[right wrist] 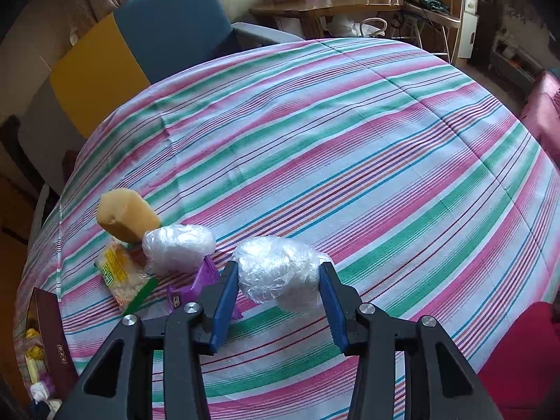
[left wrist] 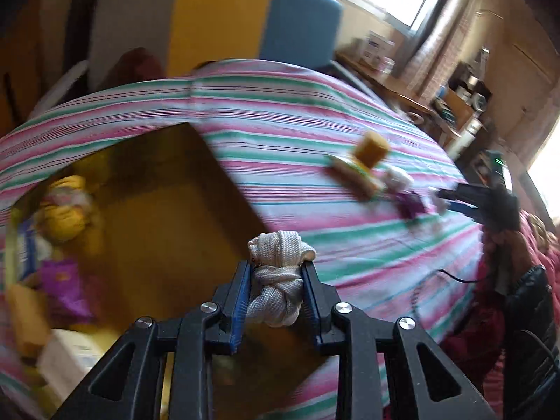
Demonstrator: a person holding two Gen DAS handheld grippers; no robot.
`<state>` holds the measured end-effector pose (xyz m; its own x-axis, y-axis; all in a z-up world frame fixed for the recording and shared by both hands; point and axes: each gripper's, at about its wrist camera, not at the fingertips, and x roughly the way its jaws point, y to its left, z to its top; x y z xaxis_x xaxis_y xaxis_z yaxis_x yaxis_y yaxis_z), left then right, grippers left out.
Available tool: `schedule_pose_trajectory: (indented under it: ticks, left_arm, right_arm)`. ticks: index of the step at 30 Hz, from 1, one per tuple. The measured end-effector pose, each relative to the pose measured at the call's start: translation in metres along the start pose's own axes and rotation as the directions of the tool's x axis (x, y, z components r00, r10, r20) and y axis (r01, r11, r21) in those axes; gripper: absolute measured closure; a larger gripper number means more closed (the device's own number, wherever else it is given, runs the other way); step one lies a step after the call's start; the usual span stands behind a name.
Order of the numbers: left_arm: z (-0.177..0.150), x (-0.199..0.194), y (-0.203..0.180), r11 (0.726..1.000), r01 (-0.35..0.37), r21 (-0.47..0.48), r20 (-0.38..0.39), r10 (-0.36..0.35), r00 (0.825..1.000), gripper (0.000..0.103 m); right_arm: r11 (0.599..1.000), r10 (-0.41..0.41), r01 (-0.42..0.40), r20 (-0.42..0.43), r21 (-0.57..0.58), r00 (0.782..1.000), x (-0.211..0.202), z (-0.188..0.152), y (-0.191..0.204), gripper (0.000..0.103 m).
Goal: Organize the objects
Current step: 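Carry the white knotted cloth into the gold tray and open the left gripper, then carry the plastic-wrapped bundle over the tray and open the right gripper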
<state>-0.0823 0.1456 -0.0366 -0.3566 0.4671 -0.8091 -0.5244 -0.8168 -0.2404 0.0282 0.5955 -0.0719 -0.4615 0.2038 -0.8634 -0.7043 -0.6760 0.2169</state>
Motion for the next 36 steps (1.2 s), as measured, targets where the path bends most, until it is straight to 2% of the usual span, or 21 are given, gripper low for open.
schedule_pose_trajectory:
  ticks: [5, 8, 11, 15, 18, 21, 27, 30, 36]
  left_arm:
    - [0.015, 0.01, 0.071, 0.985, -0.113, -0.129, -0.031, 0.11, 0.993, 0.075]
    - [0.022, 0.021, 0.099, 0.972, -0.162, -0.171, -0.049, 0.156, 0.987, 0.075]
    - [0.027, 0.035, 0.113, 0.958, -0.207, -0.201, -0.067, 0.197, 0.978, 0.075]
    - [0.028, 0.049, 0.124, 0.935, -0.302, -0.188, -0.077, 0.292, 0.953, 0.073]
    - [0.025, 0.053, 0.132, 0.923, -0.309, -0.227, -0.091, 0.296, 0.951, 0.066]
    - [0.021, 0.044, 0.132, 0.927, -0.284, -0.244, -0.071, 0.275, 0.959, 0.059]
    - [0.009, -0.003, 0.119, 0.941, -0.256, -0.222, 0.028, 0.269, 0.963, 0.059]
    - [-0.004, -0.032, 0.116, 0.943, -0.245, -0.225, 0.09, 0.27, 0.959, 0.059]
    - [-0.038, -0.067, 0.13, 0.933, -0.229, -0.278, 0.115, 0.269, 0.956, 0.059]
  right_arm:
    - [1.0, 0.0, 0.0, 0.029, -0.023, 1.0, -0.005, 0.0, 0.005, 0.056]
    - [1.0, 0.006, -0.005, 0.036, -0.021, 0.999, -0.007, 0.001, 0.005, 0.056]
    - [1.0, 0.007, -0.007, 0.033, -0.024, 0.999, -0.006, 0.0, 0.006, 0.056]
    - [0.999, 0.011, -0.01, 0.035, -0.035, 0.999, -0.006, -0.001, 0.007, 0.056]
    - [0.999, 0.012, -0.011, 0.035, -0.038, 0.999, -0.006, -0.001, 0.008, 0.056]
    - [0.999, 0.009, -0.008, 0.041, -0.037, 0.999, -0.008, -0.001, 0.007, 0.056]
    - [0.999, 0.007, -0.003, 0.074, -0.046, 0.997, -0.014, 0.0, 0.009, 0.056]
    - [0.996, 0.029, -0.019, 0.114, -0.084, 0.993, -0.022, -0.001, 0.017, 0.056]
    - [0.972, 0.08, -0.055, 0.105, -0.228, 0.991, -0.04, -0.018, 0.061, 0.056]
